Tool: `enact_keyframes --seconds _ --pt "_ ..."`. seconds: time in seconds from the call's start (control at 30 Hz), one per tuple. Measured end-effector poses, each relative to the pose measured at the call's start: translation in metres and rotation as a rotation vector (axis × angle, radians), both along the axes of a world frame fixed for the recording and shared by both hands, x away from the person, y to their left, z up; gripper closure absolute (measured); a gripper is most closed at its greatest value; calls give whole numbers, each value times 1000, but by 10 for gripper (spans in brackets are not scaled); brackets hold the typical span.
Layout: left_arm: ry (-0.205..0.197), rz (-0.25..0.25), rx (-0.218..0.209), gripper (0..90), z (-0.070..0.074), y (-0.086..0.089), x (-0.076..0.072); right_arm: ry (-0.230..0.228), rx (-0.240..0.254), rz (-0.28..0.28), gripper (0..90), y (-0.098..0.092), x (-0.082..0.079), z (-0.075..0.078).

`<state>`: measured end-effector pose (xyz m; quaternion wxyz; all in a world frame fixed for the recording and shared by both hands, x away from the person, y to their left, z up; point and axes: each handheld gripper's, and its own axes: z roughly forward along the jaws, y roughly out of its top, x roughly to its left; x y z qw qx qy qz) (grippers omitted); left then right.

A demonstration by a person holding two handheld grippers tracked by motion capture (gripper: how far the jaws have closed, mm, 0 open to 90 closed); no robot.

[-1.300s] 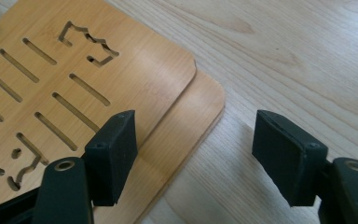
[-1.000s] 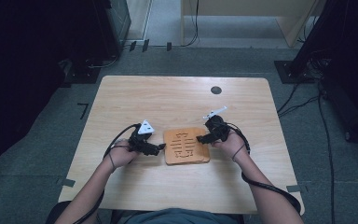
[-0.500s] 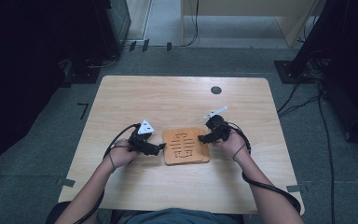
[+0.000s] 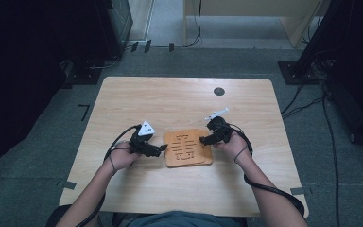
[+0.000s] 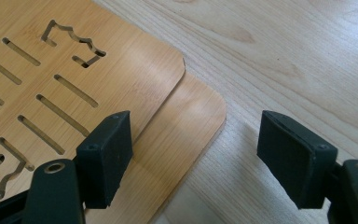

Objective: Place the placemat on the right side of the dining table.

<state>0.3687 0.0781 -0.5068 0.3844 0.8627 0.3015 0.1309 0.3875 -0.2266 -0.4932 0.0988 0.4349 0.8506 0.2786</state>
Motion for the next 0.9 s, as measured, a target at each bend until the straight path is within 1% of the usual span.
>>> enact_keyframes --seconds 0.17,0.4,0.53,0.57,0.77,0.9 --pt "0 -1 0 128 -1 -1 -1 3 4 0 262 3 1 0" --pt "16 5 -5 127 -2 1 0 -11 0 5 255 6 0 1" --pt "23 8 -11 127 -3 1 0 -14 4 -5 249 6 -1 4" --pt "23 9 -12 127 -3 1 0 -24 5 -6 245 6 -1 5" --pt "32 13 -17 127 -3 2 0 -49 15 12 242 11 -6 11" --pt "33 15 -19 126 -4 2 0 -51 24 21 243 15 -8 13"
